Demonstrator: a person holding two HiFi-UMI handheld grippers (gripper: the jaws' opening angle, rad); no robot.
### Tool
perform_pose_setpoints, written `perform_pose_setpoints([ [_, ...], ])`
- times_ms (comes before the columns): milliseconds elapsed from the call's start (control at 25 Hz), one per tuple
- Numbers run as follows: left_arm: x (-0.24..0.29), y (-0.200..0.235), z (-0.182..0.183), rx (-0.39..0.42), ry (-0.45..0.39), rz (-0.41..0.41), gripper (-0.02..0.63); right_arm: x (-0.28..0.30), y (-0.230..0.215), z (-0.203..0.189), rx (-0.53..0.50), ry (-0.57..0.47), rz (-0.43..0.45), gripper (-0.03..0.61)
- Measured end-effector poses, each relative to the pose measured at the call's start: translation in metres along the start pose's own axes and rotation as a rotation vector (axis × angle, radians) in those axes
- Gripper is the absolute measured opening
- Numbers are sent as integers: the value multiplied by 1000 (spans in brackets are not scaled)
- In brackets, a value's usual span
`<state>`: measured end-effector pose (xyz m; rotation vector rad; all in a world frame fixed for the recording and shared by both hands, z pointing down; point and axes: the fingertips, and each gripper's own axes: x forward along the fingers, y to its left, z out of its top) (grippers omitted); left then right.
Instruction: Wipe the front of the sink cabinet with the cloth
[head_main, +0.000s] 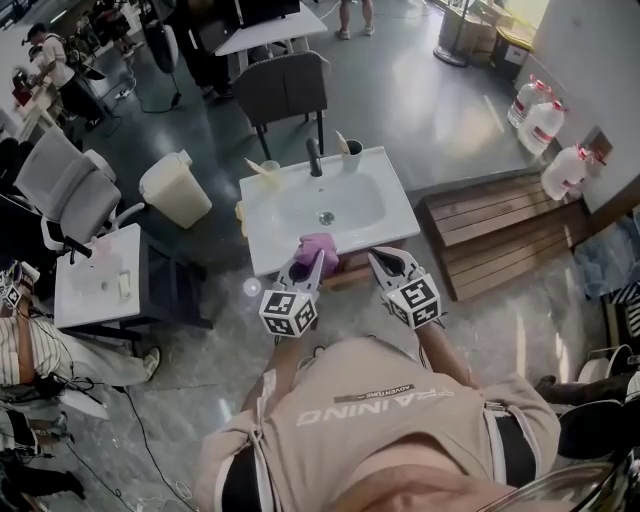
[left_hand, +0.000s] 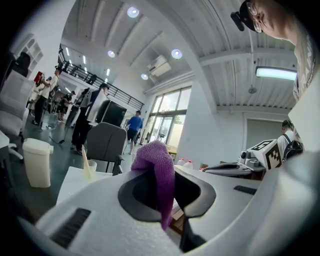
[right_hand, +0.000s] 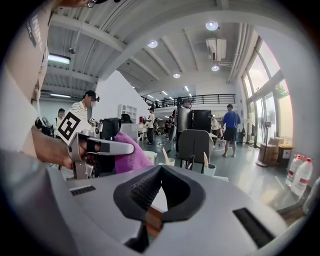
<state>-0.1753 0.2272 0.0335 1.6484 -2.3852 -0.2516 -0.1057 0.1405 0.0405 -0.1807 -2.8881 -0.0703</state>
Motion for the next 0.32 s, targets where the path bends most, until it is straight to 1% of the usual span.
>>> perform_pose_setpoints([
  [80, 0, -2, 1, -10, -5, -8, 40, -2, 1, -1, 16, -2, 5, 12],
  [320, -1, 3, 6, 9, -15, 7, 40, -7, -3, -5, 40, -9, -6, 12],
])
